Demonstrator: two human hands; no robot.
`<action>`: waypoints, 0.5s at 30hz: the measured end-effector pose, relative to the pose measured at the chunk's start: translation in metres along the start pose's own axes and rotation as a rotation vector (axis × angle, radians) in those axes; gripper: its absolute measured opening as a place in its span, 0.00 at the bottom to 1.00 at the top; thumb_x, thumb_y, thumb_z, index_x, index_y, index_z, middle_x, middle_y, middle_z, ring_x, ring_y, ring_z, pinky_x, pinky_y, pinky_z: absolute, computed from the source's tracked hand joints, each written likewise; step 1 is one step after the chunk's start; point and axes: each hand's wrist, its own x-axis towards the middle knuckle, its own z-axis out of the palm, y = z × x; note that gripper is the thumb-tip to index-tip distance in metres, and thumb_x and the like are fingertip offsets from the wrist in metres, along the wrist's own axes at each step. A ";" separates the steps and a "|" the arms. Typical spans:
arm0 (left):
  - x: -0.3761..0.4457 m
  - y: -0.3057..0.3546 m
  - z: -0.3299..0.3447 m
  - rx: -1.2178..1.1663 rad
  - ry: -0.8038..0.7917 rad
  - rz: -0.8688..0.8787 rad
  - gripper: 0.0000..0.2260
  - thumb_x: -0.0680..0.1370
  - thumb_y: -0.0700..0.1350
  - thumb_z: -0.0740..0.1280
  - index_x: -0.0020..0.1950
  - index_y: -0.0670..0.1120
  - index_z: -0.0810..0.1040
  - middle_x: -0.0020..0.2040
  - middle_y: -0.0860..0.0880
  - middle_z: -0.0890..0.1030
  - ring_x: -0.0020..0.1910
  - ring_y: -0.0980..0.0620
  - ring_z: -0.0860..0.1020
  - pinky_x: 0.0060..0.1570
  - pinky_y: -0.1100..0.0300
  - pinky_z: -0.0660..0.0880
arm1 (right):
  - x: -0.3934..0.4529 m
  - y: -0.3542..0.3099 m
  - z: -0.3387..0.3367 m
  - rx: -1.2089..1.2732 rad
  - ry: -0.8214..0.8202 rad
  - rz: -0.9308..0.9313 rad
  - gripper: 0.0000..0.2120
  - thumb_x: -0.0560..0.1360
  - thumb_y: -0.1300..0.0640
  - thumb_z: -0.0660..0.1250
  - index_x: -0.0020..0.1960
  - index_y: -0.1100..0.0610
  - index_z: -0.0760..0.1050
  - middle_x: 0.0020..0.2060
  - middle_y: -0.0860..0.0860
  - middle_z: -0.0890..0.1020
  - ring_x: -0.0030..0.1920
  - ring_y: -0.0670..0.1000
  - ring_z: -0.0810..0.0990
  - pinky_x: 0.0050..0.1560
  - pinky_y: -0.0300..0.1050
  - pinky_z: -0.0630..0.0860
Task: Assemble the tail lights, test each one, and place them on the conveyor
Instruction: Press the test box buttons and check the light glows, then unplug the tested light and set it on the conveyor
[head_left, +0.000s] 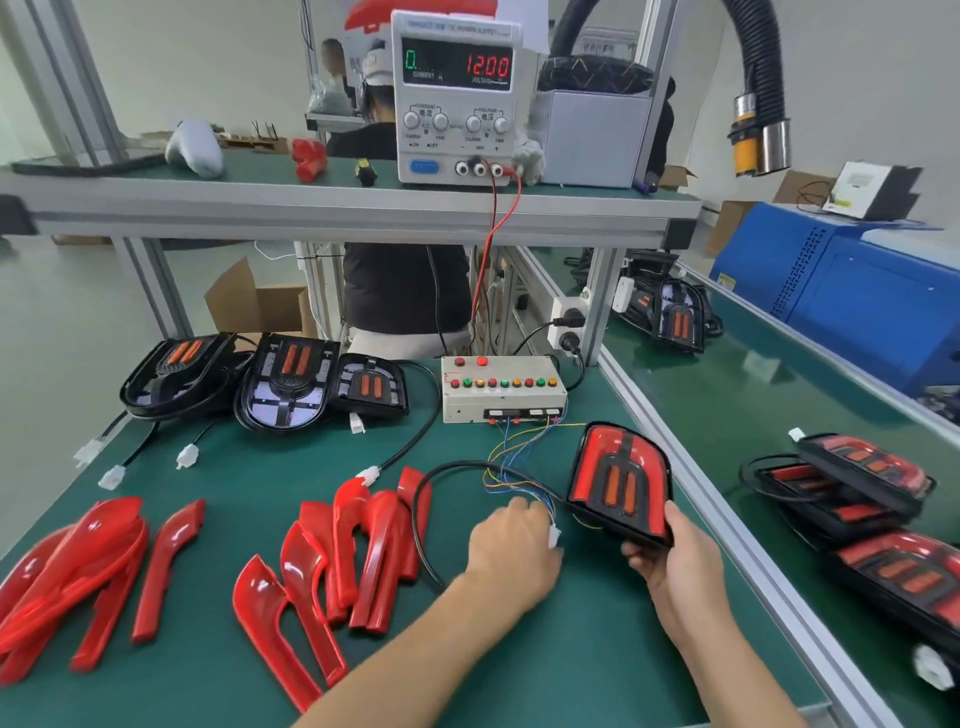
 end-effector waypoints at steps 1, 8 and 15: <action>-0.001 0.000 0.002 -0.007 0.025 -0.013 0.15 0.82 0.52 0.63 0.62 0.43 0.72 0.62 0.43 0.76 0.61 0.41 0.77 0.53 0.51 0.73 | 0.001 -0.001 -0.001 -0.044 0.006 0.011 0.15 0.86 0.57 0.57 0.52 0.64 0.79 0.36 0.60 0.81 0.24 0.51 0.77 0.22 0.39 0.73; -0.016 -0.016 -0.014 -0.191 0.279 -0.083 0.09 0.83 0.52 0.59 0.55 0.46 0.71 0.51 0.46 0.81 0.51 0.39 0.79 0.40 0.53 0.63 | 0.006 -0.005 -0.011 -0.297 -0.035 0.097 0.15 0.86 0.56 0.58 0.52 0.63 0.81 0.33 0.58 0.85 0.27 0.54 0.78 0.26 0.44 0.74; -0.027 -0.024 -0.010 -0.135 0.178 0.008 0.07 0.84 0.52 0.57 0.50 0.50 0.66 0.52 0.49 0.78 0.50 0.43 0.79 0.39 0.55 0.64 | 0.012 -0.011 -0.016 -0.470 -0.054 0.100 0.15 0.86 0.54 0.59 0.51 0.61 0.81 0.34 0.58 0.86 0.28 0.54 0.82 0.27 0.44 0.78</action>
